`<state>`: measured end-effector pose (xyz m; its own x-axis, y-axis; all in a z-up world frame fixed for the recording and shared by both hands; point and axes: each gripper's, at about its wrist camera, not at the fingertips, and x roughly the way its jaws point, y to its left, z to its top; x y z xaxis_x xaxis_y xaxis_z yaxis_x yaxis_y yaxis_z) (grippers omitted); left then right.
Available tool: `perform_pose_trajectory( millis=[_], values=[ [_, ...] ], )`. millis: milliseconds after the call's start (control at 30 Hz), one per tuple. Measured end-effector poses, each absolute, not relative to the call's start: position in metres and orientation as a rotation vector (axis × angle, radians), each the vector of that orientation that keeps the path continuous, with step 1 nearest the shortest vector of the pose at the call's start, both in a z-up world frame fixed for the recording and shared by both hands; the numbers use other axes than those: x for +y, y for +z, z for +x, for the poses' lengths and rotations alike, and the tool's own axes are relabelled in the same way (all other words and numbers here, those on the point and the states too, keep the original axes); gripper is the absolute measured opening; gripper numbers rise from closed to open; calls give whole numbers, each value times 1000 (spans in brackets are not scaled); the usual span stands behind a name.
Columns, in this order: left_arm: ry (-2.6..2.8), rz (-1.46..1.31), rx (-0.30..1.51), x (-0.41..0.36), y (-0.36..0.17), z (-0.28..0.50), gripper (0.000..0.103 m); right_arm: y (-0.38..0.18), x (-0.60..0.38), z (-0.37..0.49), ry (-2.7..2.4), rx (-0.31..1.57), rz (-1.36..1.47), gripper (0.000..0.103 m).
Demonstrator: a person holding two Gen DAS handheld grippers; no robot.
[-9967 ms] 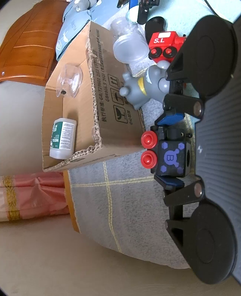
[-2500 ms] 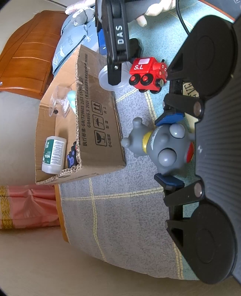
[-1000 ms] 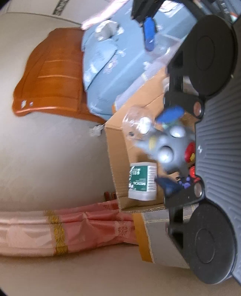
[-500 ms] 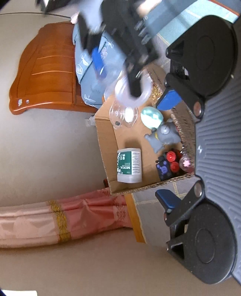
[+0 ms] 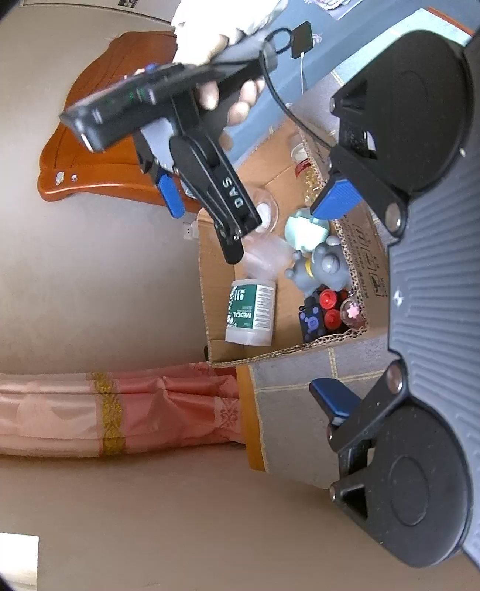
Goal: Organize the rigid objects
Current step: 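Carry the grey figure with left tool while right tool carries the cup into the box, then open both tools to release the figure and cup in the box and withdraw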
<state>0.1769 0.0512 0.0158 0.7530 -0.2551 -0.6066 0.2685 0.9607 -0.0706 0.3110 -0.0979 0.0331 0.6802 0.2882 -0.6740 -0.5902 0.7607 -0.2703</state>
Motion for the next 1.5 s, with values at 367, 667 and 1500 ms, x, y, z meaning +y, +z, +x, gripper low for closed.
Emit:
perform_pose_trajectory(
  millis=[367, 667, 1500],
  values=[
    [-279, 7, 663, 51, 14, 168, 92, 24, -111, 287, 510, 704, -454, 103],
    [-220, 18, 655, 53, 16, 150, 98, 35, -125, 252, 490, 701, -337, 103],
    [-197, 25, 766, 34, -29, 112, 100, -76, -176, 123, 147, 807, -86, 103]
  ],
)
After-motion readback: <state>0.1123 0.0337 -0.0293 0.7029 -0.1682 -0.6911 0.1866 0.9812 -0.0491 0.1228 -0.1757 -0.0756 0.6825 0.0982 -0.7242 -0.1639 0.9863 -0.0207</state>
